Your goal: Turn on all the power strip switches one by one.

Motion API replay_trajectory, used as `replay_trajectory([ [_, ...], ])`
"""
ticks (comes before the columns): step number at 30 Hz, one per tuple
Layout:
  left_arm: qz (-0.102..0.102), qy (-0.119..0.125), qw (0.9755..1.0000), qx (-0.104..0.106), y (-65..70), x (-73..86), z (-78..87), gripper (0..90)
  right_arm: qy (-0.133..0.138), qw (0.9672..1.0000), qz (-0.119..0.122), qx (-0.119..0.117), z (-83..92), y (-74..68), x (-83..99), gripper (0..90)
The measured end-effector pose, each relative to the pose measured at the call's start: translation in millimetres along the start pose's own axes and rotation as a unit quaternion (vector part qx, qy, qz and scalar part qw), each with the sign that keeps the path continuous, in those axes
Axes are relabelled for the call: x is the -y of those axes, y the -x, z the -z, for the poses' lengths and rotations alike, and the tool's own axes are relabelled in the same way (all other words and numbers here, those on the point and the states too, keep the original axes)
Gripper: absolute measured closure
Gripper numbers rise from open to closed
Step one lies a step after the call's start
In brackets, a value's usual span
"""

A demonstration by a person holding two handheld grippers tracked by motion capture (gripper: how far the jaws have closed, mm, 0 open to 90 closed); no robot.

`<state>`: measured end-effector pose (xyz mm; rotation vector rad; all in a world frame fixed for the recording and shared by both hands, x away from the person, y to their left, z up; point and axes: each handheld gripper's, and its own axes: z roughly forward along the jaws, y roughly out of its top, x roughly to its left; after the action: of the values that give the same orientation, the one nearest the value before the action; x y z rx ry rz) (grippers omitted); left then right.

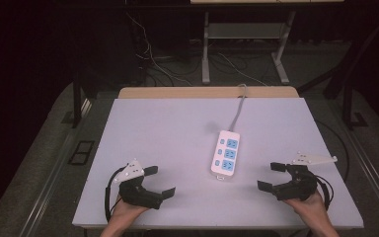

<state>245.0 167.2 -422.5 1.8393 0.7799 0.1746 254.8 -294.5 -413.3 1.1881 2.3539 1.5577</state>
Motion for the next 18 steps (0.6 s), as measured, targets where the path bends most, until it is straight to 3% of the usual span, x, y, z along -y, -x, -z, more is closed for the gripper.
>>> replay_trajectory([
  [18, 0.005, -0.001, 1.0000, 0.000, -1.5, 0.7, -0.3, 0.0, -0.019, 0.9998, -0.004, 0.004, 2.4, 1.9, -0.1, 0.7],
])
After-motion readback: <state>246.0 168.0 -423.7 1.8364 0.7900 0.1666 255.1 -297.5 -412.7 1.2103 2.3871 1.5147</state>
